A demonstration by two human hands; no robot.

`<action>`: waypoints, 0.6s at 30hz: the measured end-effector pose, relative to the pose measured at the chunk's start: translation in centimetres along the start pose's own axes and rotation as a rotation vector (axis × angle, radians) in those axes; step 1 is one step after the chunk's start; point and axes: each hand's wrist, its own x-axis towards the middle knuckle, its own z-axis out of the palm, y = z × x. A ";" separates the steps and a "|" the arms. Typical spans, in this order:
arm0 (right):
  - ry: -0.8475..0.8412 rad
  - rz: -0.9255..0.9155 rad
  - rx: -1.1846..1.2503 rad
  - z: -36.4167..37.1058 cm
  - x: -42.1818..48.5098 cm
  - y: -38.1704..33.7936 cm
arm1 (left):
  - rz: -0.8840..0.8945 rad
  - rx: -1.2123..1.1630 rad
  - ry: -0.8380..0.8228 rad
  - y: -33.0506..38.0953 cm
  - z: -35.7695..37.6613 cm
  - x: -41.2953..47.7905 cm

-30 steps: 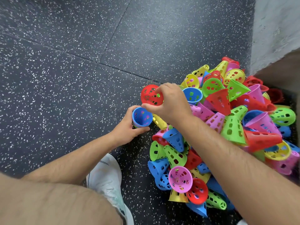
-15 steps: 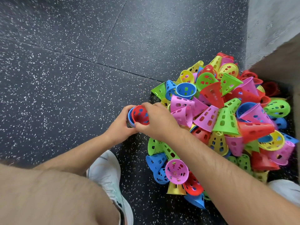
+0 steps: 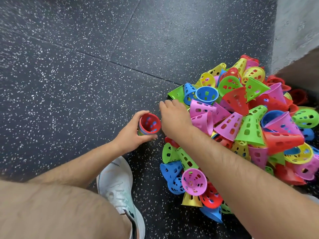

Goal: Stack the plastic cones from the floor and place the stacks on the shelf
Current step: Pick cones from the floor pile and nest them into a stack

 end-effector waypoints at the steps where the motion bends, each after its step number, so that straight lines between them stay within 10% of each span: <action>1: -0.013 0.024 -0.061 0.0 0.4 0.0 | 0.001 -0.001 -0.012 0.0 0.0 0.0; 8: -0.164 0.067 -0.242 0.0 1.4 0.3 | 0.001 -0.028 -0.050 -0.4 -0.2 -0.1; 18: 0.205 0.118 0.295 -0.8 -1.8 1.1 | 0.015 -0.072 -0.039 -0.3 0.4 -0.7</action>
